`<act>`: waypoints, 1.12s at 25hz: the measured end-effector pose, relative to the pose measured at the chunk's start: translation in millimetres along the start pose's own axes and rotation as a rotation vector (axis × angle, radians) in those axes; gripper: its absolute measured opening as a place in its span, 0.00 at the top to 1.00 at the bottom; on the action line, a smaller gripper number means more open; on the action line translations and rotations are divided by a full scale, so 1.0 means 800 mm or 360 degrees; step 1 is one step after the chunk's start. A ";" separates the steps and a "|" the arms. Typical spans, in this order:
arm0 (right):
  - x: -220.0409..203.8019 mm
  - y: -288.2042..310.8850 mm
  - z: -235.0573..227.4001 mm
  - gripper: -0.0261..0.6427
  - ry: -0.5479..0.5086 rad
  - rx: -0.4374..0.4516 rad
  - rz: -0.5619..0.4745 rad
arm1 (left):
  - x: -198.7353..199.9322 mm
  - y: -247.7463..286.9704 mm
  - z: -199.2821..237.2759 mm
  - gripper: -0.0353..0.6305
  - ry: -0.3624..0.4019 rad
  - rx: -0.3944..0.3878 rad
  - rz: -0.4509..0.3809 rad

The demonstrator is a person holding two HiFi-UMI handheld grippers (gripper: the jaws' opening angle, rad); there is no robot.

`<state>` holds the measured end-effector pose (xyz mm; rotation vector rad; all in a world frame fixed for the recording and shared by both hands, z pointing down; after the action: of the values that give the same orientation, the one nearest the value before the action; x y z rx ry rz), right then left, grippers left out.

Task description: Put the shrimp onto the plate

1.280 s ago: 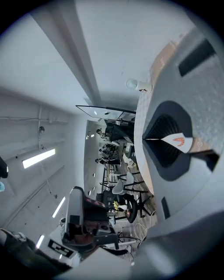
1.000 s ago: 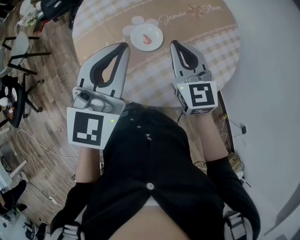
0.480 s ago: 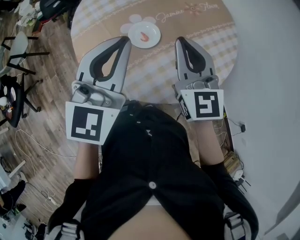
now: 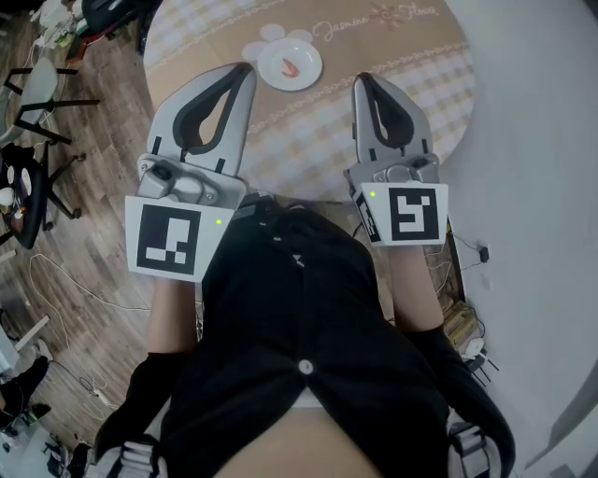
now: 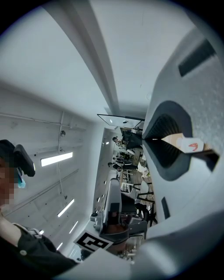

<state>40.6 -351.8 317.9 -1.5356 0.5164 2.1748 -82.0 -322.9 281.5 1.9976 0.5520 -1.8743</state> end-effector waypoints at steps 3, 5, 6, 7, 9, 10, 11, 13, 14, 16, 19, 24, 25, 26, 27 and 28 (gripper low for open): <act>0.001 -0.003 0.002 0.96 -0.0001 0.0000 0.0000 | 0.001 -0.003 -0.002 0.94 0.0001 0.0002 -0.0010; 0.003 -0.005 0.003 0.96 -0.0002 0.0001 -0.0003 | 0.003 -0.004 -0.002 0.94 0.0002 0.0002 -0.0014; 0.004 -0.005 0.003 0.96 -0.0002 0.0002 -0.0004 | 0.003 -0.005 -0.003 0.94 0.0002 0.0002 -0.0015; 0.004 -0.006 0.004 0.96 -0.0003 0.0005 -0.0005 | 0.003 -0.005 -0.003 0.94 0.0003 0.0003 -0.0015; 0.005 -0.007 0.006 0.96 -0.0006 0.0010 -0.0003 | 0.003 -0.007 -0.003 0.94 0.0003 0.0005 -0.0012; 0.005 -0.007 0.007 0.96 -0.0008 0.0012 -0.0002 | 0.003 -0.008 -0.003 0.94 0.0002 0.0007 -0.0012; 0.005 -0.008 0.008 0.96 -0.0009 0.0015 -0.0001 | 0.003 -0.008 -0.003 0.94 0.0002 0.0009 -0.0014; 0.004 -0.008 0.009 0.96 -0.0010 0.0019 0.0002 | 0.004 -0.009 -0.004 0.94 0.0002 0.0011 -0.0016; 0.004 -0.008 0.009 0.96 -0.0010 0.0021 0.0002 | 0.004 -0.009 -0.005 0.94 0.0002 0.0012 -0.0017; 0.004 -0.009 0.009 0.96 -0.0011 0.0022 0.0002 | 0.004 -0.010 -0.006 0.94 0.0003 0.0013 -0.0018; 0.004 -0.011 0.008 0.96 -0.0012 0.0023 0.0005 | 0.005 -0.010 -0.007 0.94 0.0001 0.0014 -0.0022; 0.004 -0.012 0.007 0.96 -0.0011 0.0025 0.0007 | 0.007 -0.009 -0.009 0.94 0.0005 0.0012 -0.0023; 0.004 -0.012 0.007 0.96 -0.0011 0.0025 0.0007 | 0.007 -0.008 -0.009 0.94 0.0006 0.0012 -0.0025; 0.003 -0.012 0.007 0.96 -0.0010 0.0025 0.0008 | 0.008 -0.008 -0.009 0.94 0.0006 0.0012 -0.0027; 0.003 -0.012 0.006 0.96 -0.0010 0.0025 0.0008 | 0.008 -0.007 -0.009 0.94 0.0006 0.0012 -0.0029; 0.002 -0.012 0.006 0.96 -0.0009 0.0025 0.0009 | 0.008 -0.007 -0.010 0.94 0.0006 0.0012 -0.0030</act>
<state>41.8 -341.0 317.2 -1.5209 0.5355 2.1738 -77.6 -314.1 275.4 2.0079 0.5678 -1.8865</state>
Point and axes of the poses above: the fingertips, and each gripper's own axes: y forward along the fingers, z to its left, x out of its top, the point moved 1 cm from there along -y, backward along the fingers, and after that the axes turned 7 degrees about -y, right-handed, at the moved point
